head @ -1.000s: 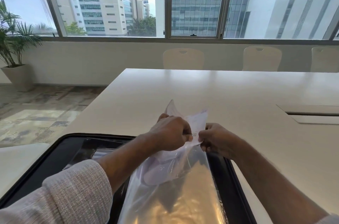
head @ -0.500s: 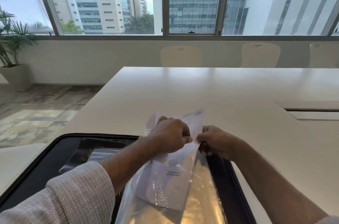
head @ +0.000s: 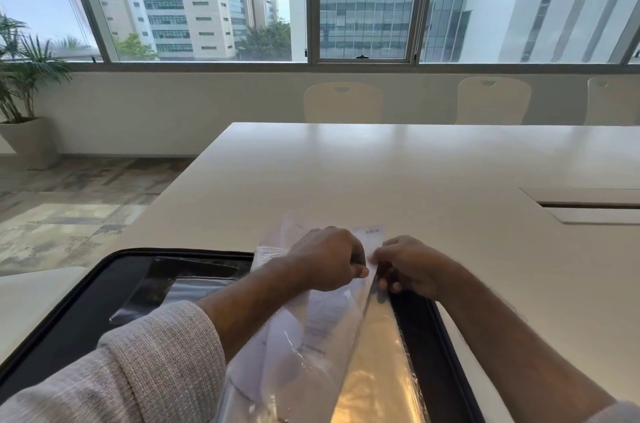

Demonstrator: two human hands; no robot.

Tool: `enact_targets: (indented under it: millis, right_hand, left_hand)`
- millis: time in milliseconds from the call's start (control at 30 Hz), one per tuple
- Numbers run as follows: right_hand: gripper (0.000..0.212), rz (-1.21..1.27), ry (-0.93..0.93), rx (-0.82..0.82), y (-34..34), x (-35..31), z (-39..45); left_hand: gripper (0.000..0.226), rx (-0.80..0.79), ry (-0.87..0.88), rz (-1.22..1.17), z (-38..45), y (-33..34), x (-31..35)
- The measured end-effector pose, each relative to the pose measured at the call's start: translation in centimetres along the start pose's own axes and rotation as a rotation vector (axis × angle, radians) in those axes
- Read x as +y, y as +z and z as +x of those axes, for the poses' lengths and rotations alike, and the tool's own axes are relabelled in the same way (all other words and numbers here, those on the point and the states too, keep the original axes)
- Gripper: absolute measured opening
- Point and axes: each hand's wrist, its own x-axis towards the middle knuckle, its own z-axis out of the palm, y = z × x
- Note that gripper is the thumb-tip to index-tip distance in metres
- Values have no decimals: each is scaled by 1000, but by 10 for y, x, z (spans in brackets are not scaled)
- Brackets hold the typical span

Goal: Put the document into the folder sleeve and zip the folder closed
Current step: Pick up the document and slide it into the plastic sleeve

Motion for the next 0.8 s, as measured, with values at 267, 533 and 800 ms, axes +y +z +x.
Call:
enact_targets:
  millis: [267, 533, 800]
  right_hand:
    - [26, 89, 6, 52, -2, 4, 4]
    - [8, 140, -32, 203, 2, 5, 11]
    - [13, 119, -50, 248, -1, 2, 13]
  left_hand:
    - [15, -67, -20, -146, 1, 2, 1]
    - [19, -145, -15, -103, -7, -6, -3]
    - [36, 48, -90, -55, -13, -48, -43]
